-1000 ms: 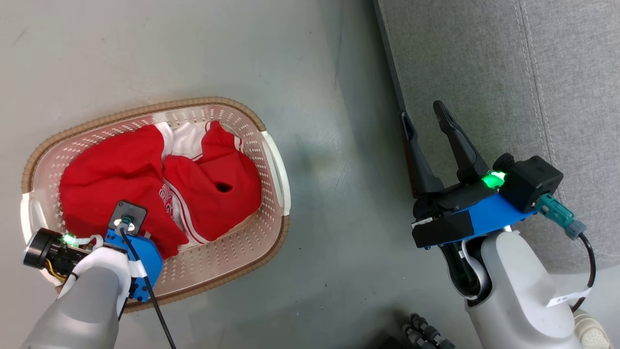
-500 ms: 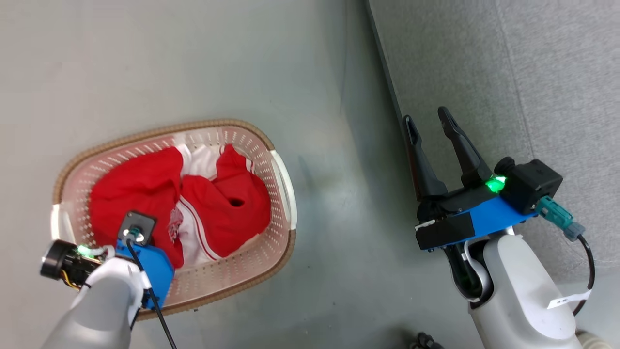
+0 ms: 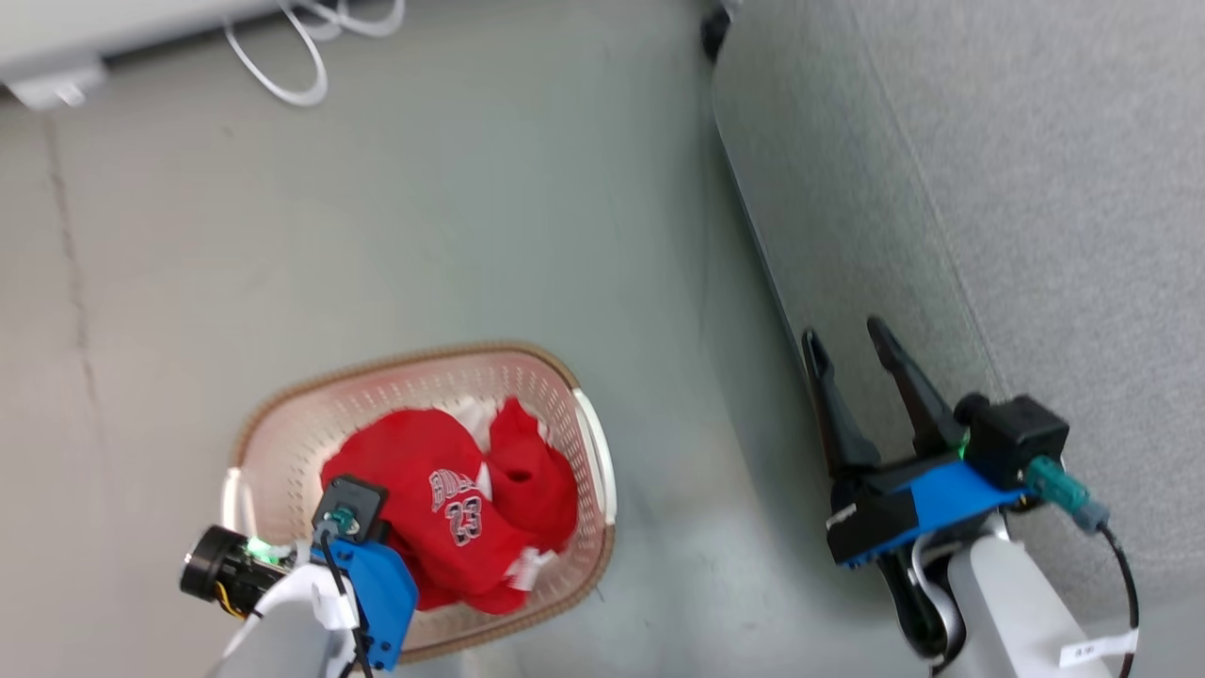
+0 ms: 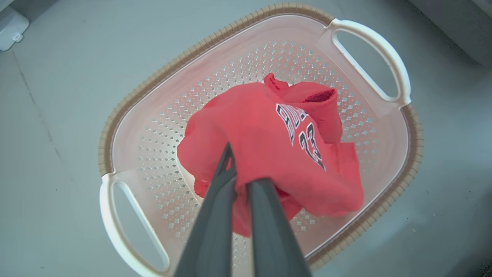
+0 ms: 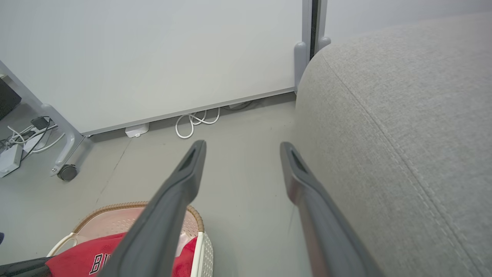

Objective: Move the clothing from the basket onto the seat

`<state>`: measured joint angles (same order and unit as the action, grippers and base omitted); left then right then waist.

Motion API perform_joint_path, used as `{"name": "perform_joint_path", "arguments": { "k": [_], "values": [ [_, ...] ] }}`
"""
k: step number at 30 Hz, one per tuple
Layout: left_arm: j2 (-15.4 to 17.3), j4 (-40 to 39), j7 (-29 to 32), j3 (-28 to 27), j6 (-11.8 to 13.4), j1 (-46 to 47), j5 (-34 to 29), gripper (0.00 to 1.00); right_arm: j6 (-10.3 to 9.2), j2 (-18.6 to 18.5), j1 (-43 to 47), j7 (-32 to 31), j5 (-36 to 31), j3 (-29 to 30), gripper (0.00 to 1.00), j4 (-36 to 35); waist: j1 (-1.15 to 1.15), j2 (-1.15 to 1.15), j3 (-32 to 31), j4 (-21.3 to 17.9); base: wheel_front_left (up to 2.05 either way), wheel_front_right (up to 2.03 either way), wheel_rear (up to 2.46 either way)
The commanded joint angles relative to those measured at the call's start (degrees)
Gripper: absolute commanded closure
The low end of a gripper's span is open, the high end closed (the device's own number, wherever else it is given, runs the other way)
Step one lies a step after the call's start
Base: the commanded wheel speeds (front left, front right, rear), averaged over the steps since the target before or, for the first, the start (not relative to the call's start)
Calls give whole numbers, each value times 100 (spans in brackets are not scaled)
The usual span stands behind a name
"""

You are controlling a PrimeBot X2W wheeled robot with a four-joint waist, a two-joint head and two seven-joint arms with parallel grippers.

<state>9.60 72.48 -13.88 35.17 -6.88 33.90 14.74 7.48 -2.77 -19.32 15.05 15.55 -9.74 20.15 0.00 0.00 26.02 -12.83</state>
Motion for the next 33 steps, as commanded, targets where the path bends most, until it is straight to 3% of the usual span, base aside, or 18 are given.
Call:
{"name": "perform_joint_path", "arguments": {
  "k": [1, 6, 14, 26, 33],
  "values": [
    [-54, -33, -56, 20, -34, -127, 65, 100, 3, -22, 145, 18, -81, 58, 0, 62, 0, 0, -598, 250, 0, 0, 0],
    [-412, -121, -102, 112, -65, -186, 193, 100, 3, -23, 494, 16, -311, 220, 0, 216, 0, 0, -1139, 453, 0, 0, 0],
    [-647, -573, -135, 371, -57, -225, 254, 100, 3, -23, 986, -191, -586, 537, 0, 165, 0, 0, -1855, 783, 0, 0, 0],
    [-672, -2369, -137, 916, -60, -213, 707, 100, 3, -22, 1491, -604, -652, 618, 0, -267, 0, 0, -2443, 1004, 0, 0, 0],
    [-670, -2799, -137, 1283, -60, 118, 1155, 100, 3, -23, 1625, -784, -722, 537, 0, -454, 0, 0, -2568, 1047, 0, 0, 0]
  ]
}}
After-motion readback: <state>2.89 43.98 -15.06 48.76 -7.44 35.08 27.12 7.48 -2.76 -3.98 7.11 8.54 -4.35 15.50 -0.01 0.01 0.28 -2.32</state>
